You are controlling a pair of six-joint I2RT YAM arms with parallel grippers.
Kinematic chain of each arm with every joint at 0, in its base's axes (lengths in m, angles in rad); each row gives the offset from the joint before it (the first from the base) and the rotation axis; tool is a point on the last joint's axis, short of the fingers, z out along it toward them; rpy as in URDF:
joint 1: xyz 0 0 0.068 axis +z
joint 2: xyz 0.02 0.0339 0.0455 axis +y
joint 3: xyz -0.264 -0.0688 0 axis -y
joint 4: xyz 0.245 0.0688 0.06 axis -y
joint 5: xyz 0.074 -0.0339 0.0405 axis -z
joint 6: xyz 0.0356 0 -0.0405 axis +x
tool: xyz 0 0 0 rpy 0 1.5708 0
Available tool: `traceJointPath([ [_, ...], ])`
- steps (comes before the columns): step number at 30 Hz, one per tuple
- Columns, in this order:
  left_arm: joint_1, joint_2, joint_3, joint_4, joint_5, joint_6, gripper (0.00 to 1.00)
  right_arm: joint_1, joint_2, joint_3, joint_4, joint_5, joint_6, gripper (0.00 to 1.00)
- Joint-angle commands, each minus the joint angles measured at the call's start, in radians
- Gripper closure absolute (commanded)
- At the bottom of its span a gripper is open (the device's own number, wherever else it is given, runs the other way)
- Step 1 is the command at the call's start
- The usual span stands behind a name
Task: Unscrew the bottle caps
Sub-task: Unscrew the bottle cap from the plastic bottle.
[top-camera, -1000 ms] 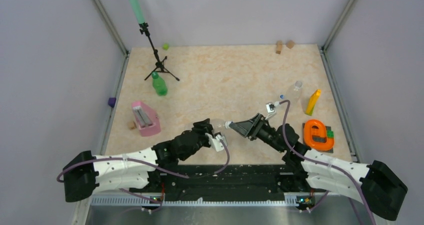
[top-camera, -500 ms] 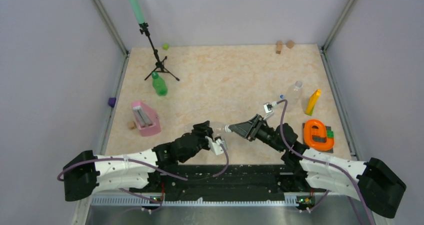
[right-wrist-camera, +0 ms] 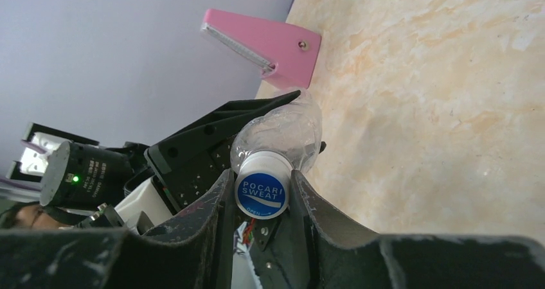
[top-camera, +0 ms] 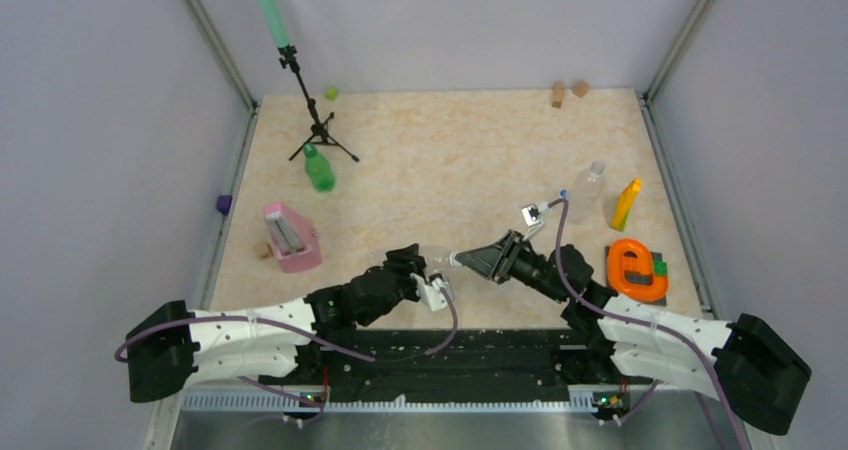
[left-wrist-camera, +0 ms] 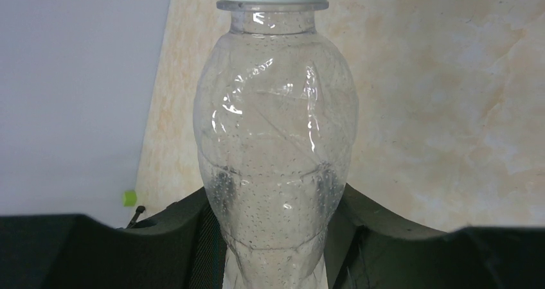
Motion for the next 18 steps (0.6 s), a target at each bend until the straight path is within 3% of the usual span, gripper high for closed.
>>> traceJointPath([
  [1,-0.005,-0.008,0.043,-0.023,0.044,-0.095,1.00,-0.003,-0.006,0.057,-0.029,-0.059,-0.137,0.93],
  [6,0.063,-0.020,0.076,-0.059,0.247,-0.244,1.00,-0.004,-0.017,0.103,-0.126,-0.100,-0.391,1.00],
  [10,0.252,-0.040,0.123,-0.111,0.629,-0.391,1.00,-0.004,-0.015,0.126,-0.152,-0.163,-0.582,1.00],
  [18,0.403,0.011,0.193,-0.200,1.061,-0.450,1.00,-0.004,-0.016,0.198,-0.252,-0.304,-0.902,1.00],
])
